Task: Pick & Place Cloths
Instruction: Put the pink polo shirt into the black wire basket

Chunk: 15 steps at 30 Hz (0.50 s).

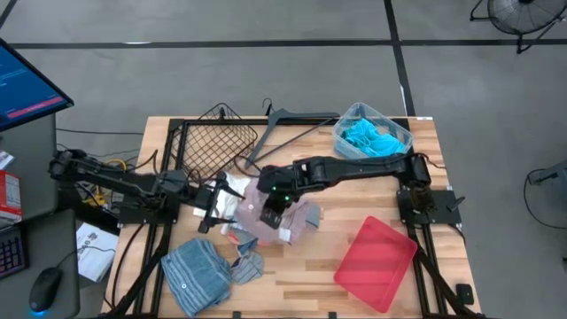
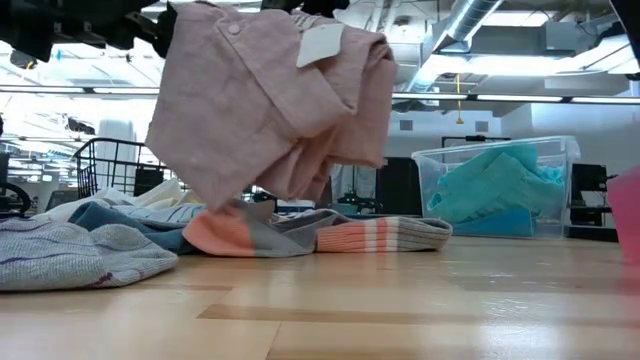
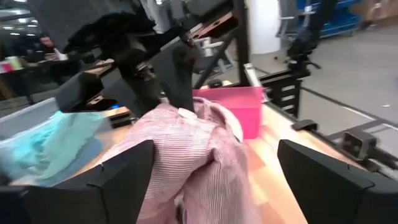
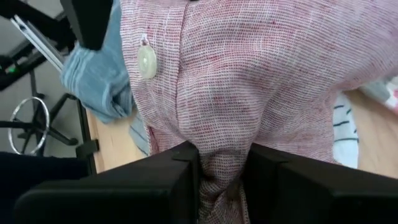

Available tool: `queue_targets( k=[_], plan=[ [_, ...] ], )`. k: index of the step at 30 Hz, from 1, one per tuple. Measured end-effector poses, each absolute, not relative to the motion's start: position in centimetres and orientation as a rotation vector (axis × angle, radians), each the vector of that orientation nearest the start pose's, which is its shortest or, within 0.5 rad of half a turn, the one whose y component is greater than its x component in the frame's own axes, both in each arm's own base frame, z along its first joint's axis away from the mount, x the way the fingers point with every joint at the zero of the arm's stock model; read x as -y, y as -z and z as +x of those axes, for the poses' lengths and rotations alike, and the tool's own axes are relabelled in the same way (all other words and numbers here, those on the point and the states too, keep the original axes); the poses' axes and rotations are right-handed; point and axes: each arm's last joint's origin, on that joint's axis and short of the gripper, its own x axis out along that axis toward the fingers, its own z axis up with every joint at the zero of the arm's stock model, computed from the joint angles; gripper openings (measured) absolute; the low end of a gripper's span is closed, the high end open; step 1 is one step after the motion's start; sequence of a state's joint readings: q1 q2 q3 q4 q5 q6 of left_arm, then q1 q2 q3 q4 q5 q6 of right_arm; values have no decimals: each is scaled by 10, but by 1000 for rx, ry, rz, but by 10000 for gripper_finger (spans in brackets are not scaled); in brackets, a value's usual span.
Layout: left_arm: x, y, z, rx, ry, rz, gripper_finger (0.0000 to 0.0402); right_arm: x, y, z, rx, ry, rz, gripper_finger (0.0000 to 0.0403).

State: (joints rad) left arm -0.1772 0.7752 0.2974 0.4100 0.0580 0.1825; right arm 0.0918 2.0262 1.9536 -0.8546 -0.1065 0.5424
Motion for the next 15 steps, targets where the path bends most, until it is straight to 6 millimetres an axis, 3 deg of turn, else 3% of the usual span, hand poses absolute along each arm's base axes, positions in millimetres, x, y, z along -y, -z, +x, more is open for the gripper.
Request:
queue_targets(
  k=[7,15],
  plan=[
    [28,-219,170,-86,106,268,349,-41,-312,447,-876,30,541,67],
    [27,-219,170,-84,85,337,347,-51,-312,449,-886,-82,569,67]
  ],
)
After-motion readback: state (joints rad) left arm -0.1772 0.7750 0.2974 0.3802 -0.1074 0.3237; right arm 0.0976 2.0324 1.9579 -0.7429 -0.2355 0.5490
